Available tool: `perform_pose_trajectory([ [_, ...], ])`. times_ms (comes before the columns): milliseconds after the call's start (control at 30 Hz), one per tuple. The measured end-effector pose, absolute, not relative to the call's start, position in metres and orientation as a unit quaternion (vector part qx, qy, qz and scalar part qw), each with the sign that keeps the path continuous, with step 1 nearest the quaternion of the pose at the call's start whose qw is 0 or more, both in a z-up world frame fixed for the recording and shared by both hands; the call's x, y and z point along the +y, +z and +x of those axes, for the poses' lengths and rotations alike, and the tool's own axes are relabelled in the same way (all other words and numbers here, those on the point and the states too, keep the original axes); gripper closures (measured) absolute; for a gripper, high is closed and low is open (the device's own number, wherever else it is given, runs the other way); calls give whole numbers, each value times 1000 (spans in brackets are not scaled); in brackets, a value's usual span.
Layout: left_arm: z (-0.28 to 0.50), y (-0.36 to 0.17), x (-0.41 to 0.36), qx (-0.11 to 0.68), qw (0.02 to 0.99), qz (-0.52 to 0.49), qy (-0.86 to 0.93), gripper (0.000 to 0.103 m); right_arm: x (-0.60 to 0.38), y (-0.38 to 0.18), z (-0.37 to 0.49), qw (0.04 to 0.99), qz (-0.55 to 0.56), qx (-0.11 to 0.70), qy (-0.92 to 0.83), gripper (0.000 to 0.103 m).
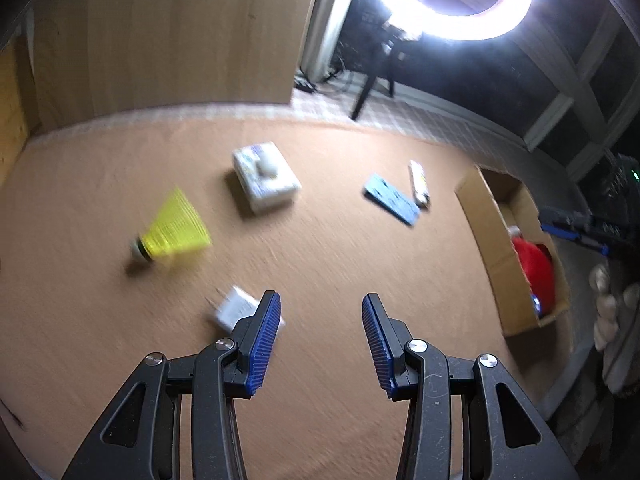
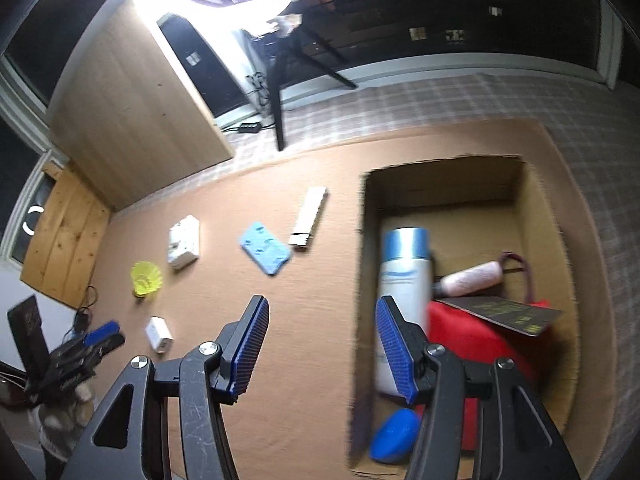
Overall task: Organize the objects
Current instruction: 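Move the left tool to the Vinda tissue pack and grasp it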
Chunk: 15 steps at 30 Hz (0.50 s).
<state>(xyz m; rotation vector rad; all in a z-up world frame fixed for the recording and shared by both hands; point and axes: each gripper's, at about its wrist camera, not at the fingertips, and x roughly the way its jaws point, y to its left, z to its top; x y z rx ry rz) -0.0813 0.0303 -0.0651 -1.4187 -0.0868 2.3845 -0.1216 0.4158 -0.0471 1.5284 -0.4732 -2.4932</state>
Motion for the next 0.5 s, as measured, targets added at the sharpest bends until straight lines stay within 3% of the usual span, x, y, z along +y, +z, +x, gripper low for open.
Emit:
perform_pose_trajectory([
  [500,-215,-77,31,-60,147,-525,836,57,366,-55,-121,135,528,-155,-824,51],
])
